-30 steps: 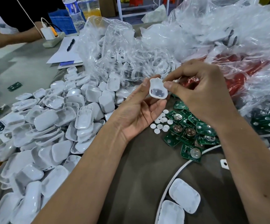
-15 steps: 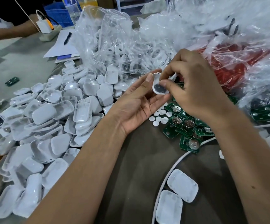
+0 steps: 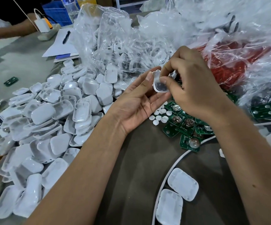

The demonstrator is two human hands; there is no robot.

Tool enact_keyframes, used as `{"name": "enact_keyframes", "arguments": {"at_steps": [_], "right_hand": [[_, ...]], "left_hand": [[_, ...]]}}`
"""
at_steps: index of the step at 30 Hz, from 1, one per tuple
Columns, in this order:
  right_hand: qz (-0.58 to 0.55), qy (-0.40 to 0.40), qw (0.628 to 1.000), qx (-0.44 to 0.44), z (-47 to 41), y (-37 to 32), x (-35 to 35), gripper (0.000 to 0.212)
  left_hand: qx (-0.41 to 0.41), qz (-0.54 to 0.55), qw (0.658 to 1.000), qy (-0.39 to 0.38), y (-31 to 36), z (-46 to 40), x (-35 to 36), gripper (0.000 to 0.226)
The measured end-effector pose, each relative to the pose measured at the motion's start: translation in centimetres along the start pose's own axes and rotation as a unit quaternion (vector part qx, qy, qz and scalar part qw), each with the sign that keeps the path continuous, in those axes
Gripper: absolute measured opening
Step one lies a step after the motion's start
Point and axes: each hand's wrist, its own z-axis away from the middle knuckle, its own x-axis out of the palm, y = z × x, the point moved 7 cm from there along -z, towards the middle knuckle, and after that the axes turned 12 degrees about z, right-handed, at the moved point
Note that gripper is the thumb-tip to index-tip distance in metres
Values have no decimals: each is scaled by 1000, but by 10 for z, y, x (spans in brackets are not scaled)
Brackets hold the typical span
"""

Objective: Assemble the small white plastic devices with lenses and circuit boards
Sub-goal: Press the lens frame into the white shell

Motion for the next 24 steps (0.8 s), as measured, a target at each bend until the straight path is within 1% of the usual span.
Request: {"name": "enact_keyframes", "arguments": {"at_steps": [4, 10, 13, 17, 24], "right_hand": [[-5, 16, 1000, 1, 1, -1, -1, 10], [-62, 66, 996, -12, 2, 4, -17, 6], [-84, 58, 994, -22, 2, 2, -17, 8], [-89, 39, 995, -29, 2, -1, -13, 12], [-132, 22, 991, -22, 3, 2, -8, 6]], "left_hand": [[0, -3, 1000, 9, -1, 1, 0, 33], [0, 2, 1000, 16, 0, 2, 0, 30], [-4, 3, 1000, 12, 0, 2, 1, 33], [-3, -8, 1000, 4, -1, 1, 1, 44], [1, 2, 1000, -3, 0, 2, 1, 43]]}}
